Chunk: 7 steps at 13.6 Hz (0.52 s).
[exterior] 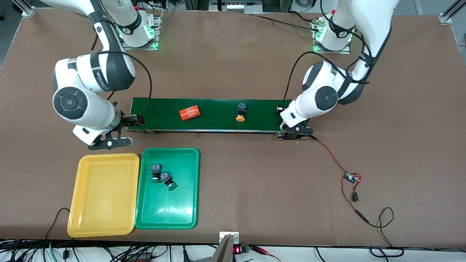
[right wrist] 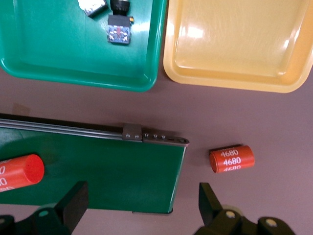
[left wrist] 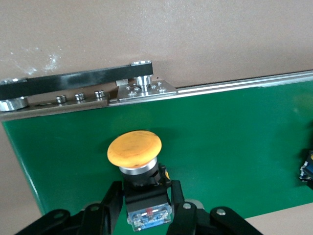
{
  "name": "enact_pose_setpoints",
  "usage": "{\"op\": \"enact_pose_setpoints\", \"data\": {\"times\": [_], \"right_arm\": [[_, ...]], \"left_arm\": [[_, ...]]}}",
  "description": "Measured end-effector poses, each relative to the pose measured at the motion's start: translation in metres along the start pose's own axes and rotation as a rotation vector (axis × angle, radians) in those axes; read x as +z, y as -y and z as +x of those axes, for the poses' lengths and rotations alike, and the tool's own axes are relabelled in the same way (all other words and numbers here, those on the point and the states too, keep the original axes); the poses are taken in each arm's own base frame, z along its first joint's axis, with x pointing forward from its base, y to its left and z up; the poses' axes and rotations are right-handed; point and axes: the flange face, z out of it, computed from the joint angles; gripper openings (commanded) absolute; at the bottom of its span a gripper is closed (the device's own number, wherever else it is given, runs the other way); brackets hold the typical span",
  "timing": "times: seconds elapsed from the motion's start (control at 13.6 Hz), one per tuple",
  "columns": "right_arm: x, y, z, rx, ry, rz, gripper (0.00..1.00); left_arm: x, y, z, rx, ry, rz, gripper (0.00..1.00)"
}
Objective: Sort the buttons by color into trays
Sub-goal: 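Set the yellow button on the belt while the right gripper moves to the belt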
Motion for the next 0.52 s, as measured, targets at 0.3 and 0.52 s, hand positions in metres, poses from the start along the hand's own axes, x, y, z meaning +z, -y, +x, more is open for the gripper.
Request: {"op": "enact_pose_setpoints", "data": {"times": [0.3, 0.52], "right_arm": [[-0.007, -0.028, 0.008, 0.067, -0.042, 0.036, 1.0], [-0.008, -0.081, 0.013, 0.157, -0.06, 0.116, 1.0]], "left_arm": [[-0.029, -0.003, 0.002, 0.003, -0.025, -0.001, 1.0], [-0.1, 0.0, -0.002, -0.006, -0.026, 0.022, 1.0]]}}
